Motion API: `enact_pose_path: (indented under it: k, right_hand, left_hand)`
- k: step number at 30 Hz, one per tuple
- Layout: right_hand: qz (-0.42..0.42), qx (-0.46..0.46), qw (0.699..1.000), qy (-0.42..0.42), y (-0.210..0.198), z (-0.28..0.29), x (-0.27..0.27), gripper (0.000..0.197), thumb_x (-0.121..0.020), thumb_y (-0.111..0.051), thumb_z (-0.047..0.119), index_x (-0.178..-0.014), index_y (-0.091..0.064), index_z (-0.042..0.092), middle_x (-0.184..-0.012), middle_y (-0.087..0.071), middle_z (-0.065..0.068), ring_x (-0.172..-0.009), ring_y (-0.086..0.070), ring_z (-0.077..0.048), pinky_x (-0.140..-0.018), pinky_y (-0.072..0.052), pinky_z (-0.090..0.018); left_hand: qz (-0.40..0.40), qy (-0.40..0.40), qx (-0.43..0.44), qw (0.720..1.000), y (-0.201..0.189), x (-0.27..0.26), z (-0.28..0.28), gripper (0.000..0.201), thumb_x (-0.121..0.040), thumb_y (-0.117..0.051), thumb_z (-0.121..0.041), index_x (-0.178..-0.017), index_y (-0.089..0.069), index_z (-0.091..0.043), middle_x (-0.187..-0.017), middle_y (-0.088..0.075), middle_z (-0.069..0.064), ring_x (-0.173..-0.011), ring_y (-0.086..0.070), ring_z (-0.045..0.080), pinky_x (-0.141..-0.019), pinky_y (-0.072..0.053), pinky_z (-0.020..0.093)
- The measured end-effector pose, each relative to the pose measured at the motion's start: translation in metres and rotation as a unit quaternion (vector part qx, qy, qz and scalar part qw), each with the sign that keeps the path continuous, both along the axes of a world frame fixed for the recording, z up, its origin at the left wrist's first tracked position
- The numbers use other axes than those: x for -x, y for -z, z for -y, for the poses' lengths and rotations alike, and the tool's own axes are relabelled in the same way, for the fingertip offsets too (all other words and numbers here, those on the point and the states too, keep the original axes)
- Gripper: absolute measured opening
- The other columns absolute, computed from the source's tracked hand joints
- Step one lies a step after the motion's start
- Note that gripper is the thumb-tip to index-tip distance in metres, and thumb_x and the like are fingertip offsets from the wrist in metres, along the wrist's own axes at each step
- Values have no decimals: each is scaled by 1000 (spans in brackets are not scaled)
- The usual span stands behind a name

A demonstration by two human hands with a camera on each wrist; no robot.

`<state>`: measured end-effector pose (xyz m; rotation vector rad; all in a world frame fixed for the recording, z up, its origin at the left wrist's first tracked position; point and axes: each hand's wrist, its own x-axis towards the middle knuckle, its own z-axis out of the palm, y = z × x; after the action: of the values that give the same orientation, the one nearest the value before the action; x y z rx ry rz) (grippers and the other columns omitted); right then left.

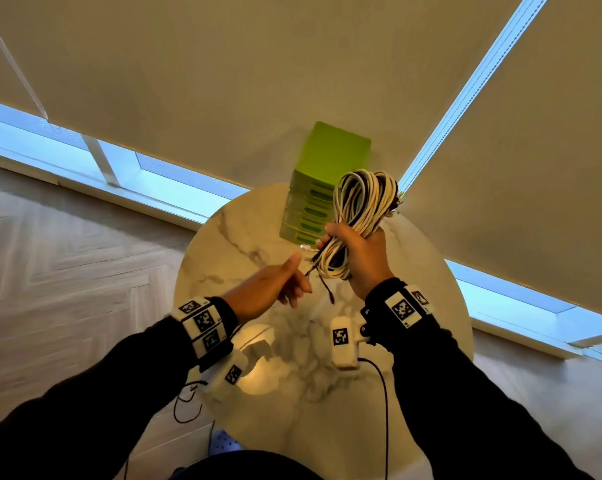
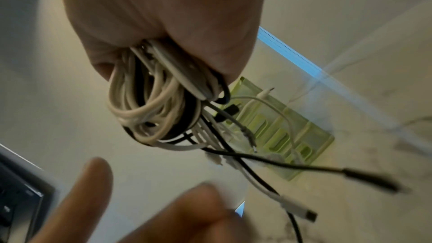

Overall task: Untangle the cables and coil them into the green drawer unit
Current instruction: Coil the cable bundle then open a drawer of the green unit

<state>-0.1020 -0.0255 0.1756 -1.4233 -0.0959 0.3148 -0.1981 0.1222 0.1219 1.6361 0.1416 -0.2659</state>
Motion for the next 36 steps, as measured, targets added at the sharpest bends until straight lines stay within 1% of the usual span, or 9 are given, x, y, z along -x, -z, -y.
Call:
enact_pose_path:
  k: [3, 7, 10, 13, 19, 22, 25, 32, 36]
  right_hand:
    - [-16, -56, 998, -29, -3, -8, 12, 6, -87, -65, -3, -84, -62, 1, -66, -60, -18, -61, -65, -31, -60, -56, -39]
    - [-41, -112, 990, -70, -5, -15, 24, 8, -84, -65, -1, -89, -60, -1, -67, -60, -16, -62, -63, -30, -65, -56, -38]
    - [-62, -119, 987, -90, -5, -11, 28, 8, -81, -65, 1, -88, -62, 1, -68, -60, -16, -60, -62, -28, -68, -57, -39]
    - [-82, -108, 981, -142, -3, -4, 30, 8, -82, -62, -1, -81, -67, 5, -69, -62, -15, -63, -63, -27, -69, -57, -38]
    - [-127, -27, 978, -164, -4, 3, 33, 10, -87, -58, -6, -93, -66, -6, -75, -66, -21, -65, -67, -27, -69, -60, -42]
    - [-130, 37, 978, -159, 1, 3, 33, 17, -84, -61, -4, -99, -69, -5, -82, -67, -24, -73, -67, -34, -71, -59, -43]
    - [-116, 57, 982, -137, 6, 0, 32, 27, -81, -62, -4, -107, -69, -1, -88, -70, -22, -82, -69, -32, -76, -58, -43]
    - [-184, 30, 958, -217, 6, 5, 34, 36, -90, -60, -5, -122, -65, 9, -108, -71, -22, -98, -70, -34, -87, -59, -49]
    - [-172, 48, 948, -263, 5, 13, 34, 29, -90, -56, -11, -108, -69, 7, -99, -75, -17, -89, -73, -27, -76, -61, -40]
  left_hand:
    - [-127, -1, 193, 973, 4, -8, 15, 101, -83, -7, -82, -125, -63, -10, -109, -73, 13, -92, -69, 26, -83, -50, 35]
    - [-88, -151, 394, 902, -5, -18, 25, 47, -105, -37, -48, -109, -66, -11, -119, -69, 11, -109, -65, 26, -101, -48, 40]
    - [-77, -210, 412, 884, -13, -25, 22, 43, -99, -43, -10, -60, -64, -10, -62, -60, 4, -59, -62, 13, -66, -59, 28]
    - [-90, -258, 444, 853, -25, -30, 16, 20, -93, -38, 3, -80, -52, -4, -53, -53, 8, -40, -51, 13, -44, -50, 23]
    - [-7, -282, 228, 932, -14, -33, 25, 14, -94, -41, -11, -86, -52, -5, -52, -44, 6, -37, -38, 15, -42, -34, 22]
    - [36, -224, 140, 964, -7, -32, 29, 29, -94, -44, -28, -95, -62, -6, -73, -64, 11, -61, -61, 25, -58, -50, 34]
    - [52, -223, 131, 965, -8, -29, 31, 38, -90, -42, -28, -113, -64, -8, -104, -70, 18, -104, -67, 37, -86, -57, 51]
    - [13, -220, 169, 961, -1, -25, 37, 61, -94, -31, -53, -127, -62, -12, -122, -69, 15, -119, -63, 31, -104, -48, 54]
    - [-15, -145, -51, 988, 24, -22, 30, 71, -84, -33, -56, -141, -41, -16, -140, -52, 16, -132, -47, 36, -111, -37, 56]
